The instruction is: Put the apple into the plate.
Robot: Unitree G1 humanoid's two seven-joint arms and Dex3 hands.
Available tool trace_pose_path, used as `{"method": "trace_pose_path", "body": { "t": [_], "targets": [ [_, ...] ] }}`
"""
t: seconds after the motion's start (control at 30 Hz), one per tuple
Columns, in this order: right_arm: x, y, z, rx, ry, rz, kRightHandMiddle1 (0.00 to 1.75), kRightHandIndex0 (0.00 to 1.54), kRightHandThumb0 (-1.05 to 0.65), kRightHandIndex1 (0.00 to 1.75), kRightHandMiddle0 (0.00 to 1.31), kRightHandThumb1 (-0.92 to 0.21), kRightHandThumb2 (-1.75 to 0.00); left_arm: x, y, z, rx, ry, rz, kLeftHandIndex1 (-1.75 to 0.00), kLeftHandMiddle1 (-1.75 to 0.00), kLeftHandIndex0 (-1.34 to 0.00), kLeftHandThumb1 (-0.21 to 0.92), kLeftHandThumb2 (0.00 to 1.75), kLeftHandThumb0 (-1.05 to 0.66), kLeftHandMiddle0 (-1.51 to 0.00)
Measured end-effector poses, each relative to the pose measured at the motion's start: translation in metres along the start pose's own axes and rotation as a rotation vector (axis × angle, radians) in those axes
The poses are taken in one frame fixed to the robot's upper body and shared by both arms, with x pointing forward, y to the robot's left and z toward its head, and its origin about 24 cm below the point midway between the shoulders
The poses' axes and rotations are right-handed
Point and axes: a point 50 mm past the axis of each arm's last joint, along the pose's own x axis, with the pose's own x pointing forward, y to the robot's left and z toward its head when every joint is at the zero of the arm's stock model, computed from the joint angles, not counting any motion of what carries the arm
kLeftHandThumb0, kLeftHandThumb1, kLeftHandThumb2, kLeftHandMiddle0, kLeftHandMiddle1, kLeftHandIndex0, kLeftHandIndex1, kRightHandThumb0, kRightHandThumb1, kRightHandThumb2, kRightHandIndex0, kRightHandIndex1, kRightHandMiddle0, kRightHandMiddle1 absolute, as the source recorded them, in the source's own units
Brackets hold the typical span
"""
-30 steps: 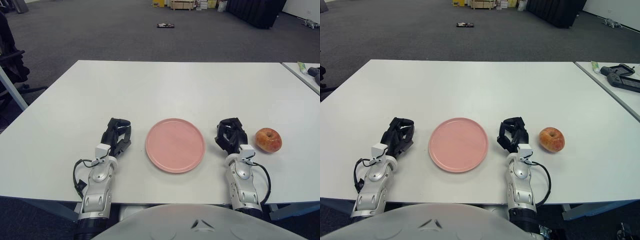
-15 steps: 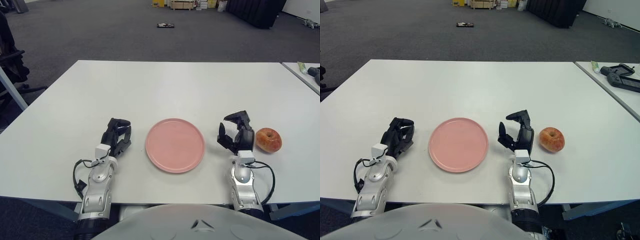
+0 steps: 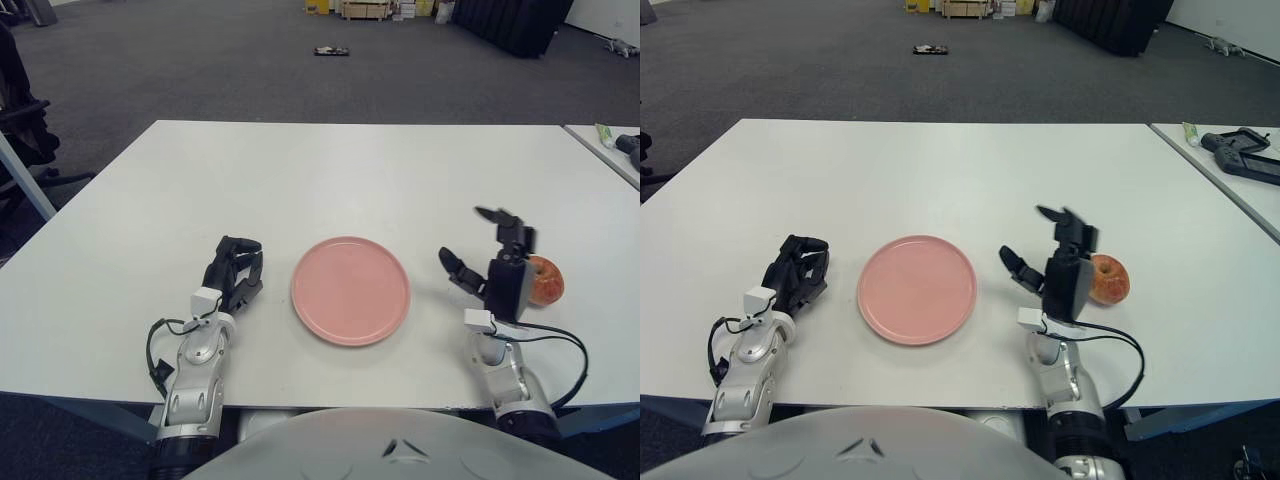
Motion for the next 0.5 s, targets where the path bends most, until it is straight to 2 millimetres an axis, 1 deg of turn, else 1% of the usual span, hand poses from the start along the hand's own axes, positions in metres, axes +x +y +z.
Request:
{"method": "trace_pose_path", "body": {
  "t": [0.13,0.27,0.4,0.5],
  "targets": [
    [0.003,-0.003,-0.007,-0.126,-0.014,-0.099,0.01,0.0,-0.95,0.0,0.0,-0.61,-0.58,0.0,0.0,0.0,-0.001,-0.004,0.002,-1.75,-1.28,-0.19,0.92,0.53,-0.35,-0.4],
    [0.008,-0.004,-0.013,-0.208,-0.008,-0.183,0.0,0.0,-0.99,0.0,0.0,-0.62,-0.52,0.0,0.0,0.001,-0.001,-0.01,0.002,-1.75,-1.28,-0.19,0.92,0.53,-0.35,-0.4],
    [0.01,-0.003,-0.024,-0.276,0.027,-0.203,0.0,0.0,-1.03,0.0,0.0,-0.64,-0.46,0.0,-0.001,0.001,-0.002,-0.012,-0.001,-1.75,-1.28,-0.19,0.92,0.53,-0.35,-0.4],
    [0.01,-0.003,-0.034,-0.351,0.089,-0.208,0.0,0.0,-1.04,0.0,0.0,-0.65,-0.44,0.0,-0.001,0.001,-0.002,-0.01,-0.001,-1.75,-1.28,-0.19,0.92,0.53,-0.35,-0.4]
  ]
}}
